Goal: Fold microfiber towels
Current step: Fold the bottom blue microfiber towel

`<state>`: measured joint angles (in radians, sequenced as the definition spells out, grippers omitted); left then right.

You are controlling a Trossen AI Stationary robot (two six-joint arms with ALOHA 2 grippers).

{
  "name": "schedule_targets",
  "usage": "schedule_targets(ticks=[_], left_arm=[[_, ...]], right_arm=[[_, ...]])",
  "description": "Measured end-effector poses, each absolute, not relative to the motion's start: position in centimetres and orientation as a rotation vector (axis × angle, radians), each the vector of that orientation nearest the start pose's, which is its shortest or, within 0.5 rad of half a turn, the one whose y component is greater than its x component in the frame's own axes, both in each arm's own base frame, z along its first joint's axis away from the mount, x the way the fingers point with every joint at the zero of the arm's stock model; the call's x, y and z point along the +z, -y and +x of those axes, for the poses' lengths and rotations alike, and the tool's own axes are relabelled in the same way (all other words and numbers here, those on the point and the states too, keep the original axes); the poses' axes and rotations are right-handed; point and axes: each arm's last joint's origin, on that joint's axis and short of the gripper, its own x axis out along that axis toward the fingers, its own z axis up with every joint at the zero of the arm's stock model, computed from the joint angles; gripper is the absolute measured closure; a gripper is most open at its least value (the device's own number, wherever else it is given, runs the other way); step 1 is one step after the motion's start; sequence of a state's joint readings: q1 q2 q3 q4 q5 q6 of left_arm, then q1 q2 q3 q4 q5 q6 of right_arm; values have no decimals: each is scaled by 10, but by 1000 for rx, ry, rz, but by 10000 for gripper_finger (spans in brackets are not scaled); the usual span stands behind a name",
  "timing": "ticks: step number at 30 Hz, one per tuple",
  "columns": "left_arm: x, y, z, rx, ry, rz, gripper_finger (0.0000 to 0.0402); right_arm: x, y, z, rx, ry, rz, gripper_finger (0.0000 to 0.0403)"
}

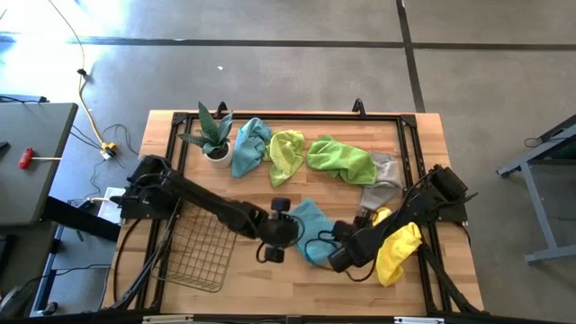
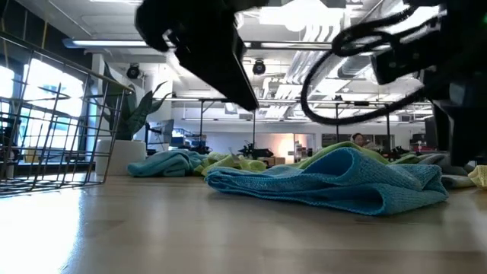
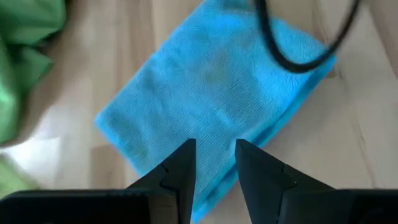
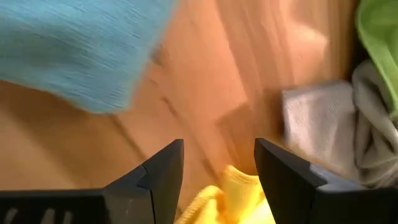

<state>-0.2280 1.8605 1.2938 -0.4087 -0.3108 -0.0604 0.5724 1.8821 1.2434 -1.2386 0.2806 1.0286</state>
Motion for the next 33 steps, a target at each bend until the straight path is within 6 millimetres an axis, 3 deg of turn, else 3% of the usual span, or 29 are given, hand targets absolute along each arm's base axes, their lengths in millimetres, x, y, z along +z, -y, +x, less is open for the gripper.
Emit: schedule_targets(ticks=[7, 13, 18, 26, 33], left_arm=[[171, 51, 380, 27, -858, 113, 298], [148, 33, 369, 91, -872, 51, 298], [135, 27, 360, 114, -911, 29, 298], [123, 27, 349, 112, -957, 35, 298], [122, 36, 347, 63, -970, -80, 298]], right_arm=[[170, -157, 259, -545, -1384, 136, 215], [191, -162, 273, -412, -1056, 281, 215], [175, -167, 282, -307, -872, 407, 215], [146, -165, 270, -310, -845, 627, 215], [137, -149, 260, -419, -951, 452, 215]])
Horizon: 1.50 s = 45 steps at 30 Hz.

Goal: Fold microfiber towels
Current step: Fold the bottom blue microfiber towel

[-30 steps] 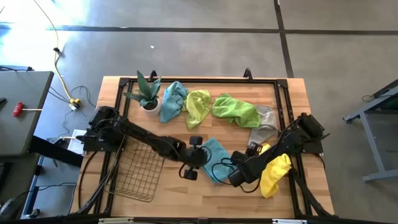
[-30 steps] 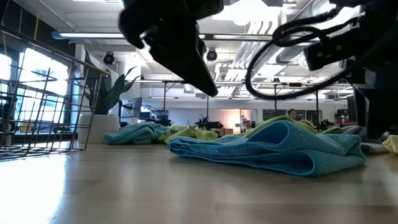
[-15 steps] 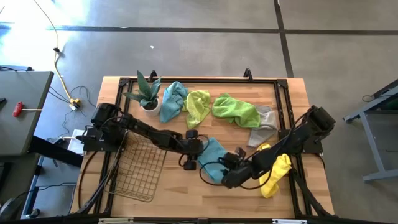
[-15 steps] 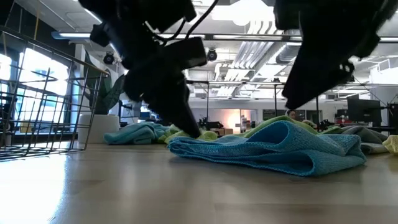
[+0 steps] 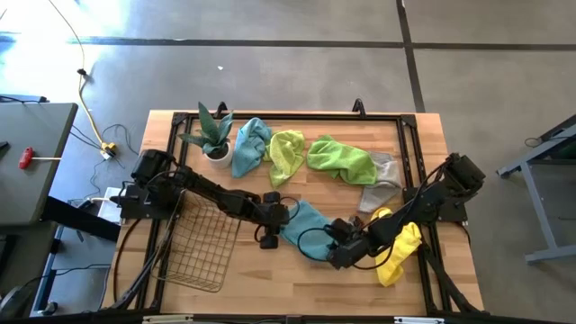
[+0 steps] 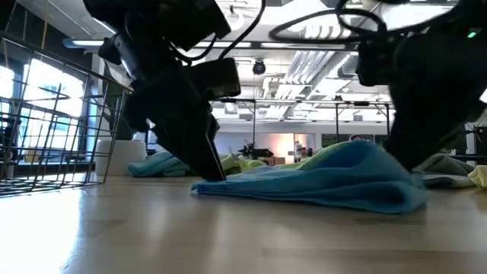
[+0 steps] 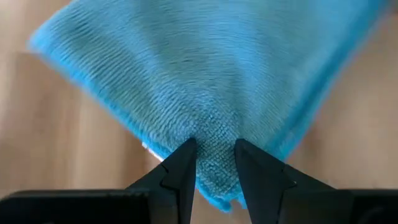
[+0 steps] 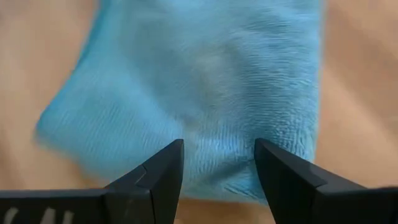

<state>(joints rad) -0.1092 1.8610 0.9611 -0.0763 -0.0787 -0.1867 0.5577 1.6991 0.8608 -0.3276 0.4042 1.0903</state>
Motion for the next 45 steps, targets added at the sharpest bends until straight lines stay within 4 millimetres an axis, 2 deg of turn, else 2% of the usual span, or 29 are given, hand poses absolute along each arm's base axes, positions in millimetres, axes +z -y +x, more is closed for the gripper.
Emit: schedule_targets(ticks=[8, 13, 18, 22, 29, 35, 40, 45], left_arm=[[127, 60, 351, 10, -891, -178, 298], [130, 65, 353, 3, -863, -144, 298], [135, 59, 358, 27, -838, -37, 298], [140, 51, 363, 67, -817, -39, 298], [148, 40, 370, 117, -784, -83, 291], [154, 39, 376, 101, -730, -49, 253], [157, 40, 379, 136, -677, -166, 217], [154, 26, 377, 238, -708, -427, 198]], right_arm=[[136, -114, 271, -455, -970, 148, 215], [151, -101, 271, -429, -992, 201, 215], [182, -104, 258, -399, -926, 311, 215], [196, -112, 245, -397, -889, 380, 215], [196, -124, 235, -372, -908, 346, 215], [193, -120, 228, -397, -992, 295, 215], [194, -113, 215, -440, -1087, 228, 215], [204, -103, 204, -474, -1071, 185, 215]])
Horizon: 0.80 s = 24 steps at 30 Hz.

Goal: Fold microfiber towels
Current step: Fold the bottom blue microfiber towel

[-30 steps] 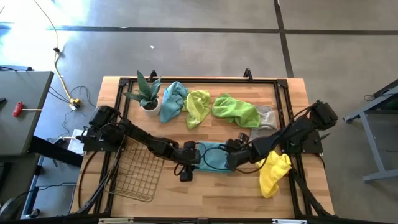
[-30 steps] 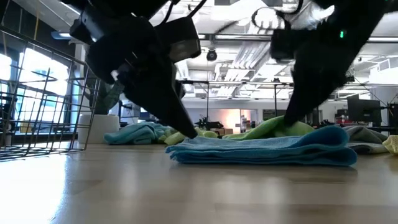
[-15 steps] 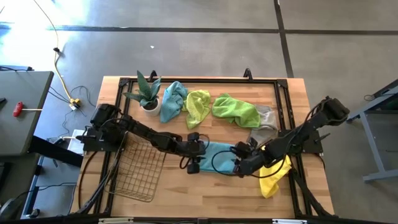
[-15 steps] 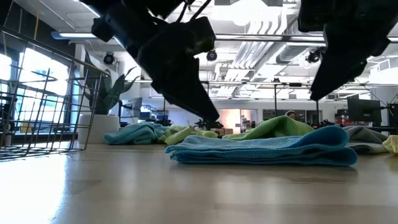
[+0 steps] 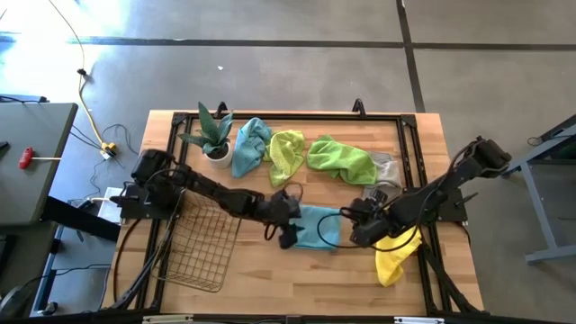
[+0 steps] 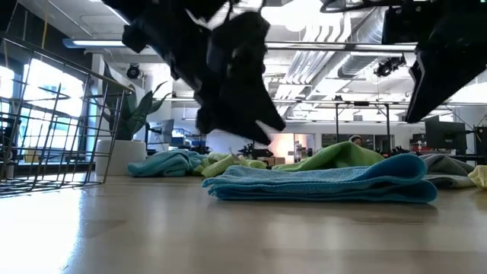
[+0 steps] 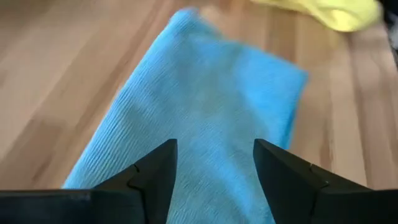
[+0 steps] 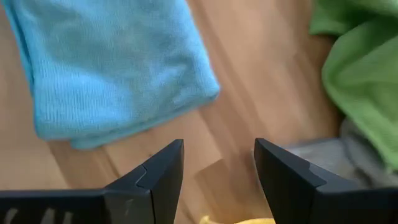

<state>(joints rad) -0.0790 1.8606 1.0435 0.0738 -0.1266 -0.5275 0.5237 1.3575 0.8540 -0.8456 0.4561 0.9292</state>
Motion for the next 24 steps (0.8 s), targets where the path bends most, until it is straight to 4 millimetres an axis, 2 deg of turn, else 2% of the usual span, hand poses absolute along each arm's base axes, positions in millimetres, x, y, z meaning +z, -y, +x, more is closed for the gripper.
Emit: schedule_targets(ticks=[4, 12, 18, 24], left_arm=[[148, 12, 372, 266, -798, -577, 197], [138, -16, 360, 394, -937, -753, 197], [134, -18, 352, 442, -1015, -799, 197], [144, -17, 351, 377, -1023, -872, 197]], right_arm=[[197, -92, 197, -459, -1045, 167, 215], [159, -68, 193, -305, -907, 260, 215], [146, -60, 195, -216, -807, 258, 215], [151, -52, 203, -182, -739, 138, 215]])
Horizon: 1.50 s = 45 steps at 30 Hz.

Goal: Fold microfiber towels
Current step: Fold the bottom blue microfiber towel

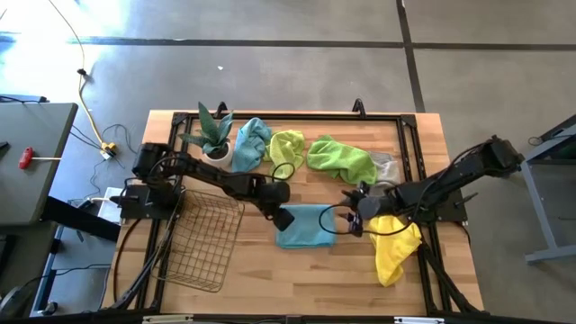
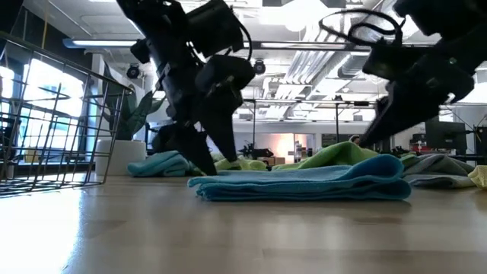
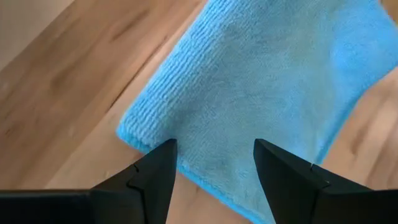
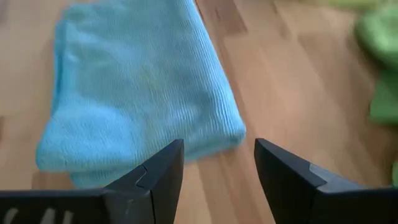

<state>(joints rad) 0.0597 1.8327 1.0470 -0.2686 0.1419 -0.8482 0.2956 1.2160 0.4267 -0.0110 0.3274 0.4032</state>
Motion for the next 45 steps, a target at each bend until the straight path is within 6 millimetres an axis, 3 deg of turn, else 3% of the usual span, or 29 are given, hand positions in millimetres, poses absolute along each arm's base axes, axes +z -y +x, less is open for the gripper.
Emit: schedule_targets(ticks=[6, 11, 20, 27, 34, 45], left_arm=[[159, -11, 345, 366, -1032, -870, 197], [157, -2, 342, 389, -1059, -863, 197], [157, 12, 343, 382, -1048, -818, 197], [157, 14, 343, 378, -1051, -812, 197], [156, 19, 342, 361, -1067, -788, 197], [155, 15, 341, 470, -1030, -720, 197]], right_arm=[[153, -36, 210, -153, -728, -76, 215], [148, -23, 219, -94, -732, -126, 215], [128, -31, 250, 221, -585, -164, 215], [105, -34, 268, 321, -629, -279, 215], [91, -35, 272, 247, -710, -80, 215], [96, -32, 266, -53, -777, 366, 215]])
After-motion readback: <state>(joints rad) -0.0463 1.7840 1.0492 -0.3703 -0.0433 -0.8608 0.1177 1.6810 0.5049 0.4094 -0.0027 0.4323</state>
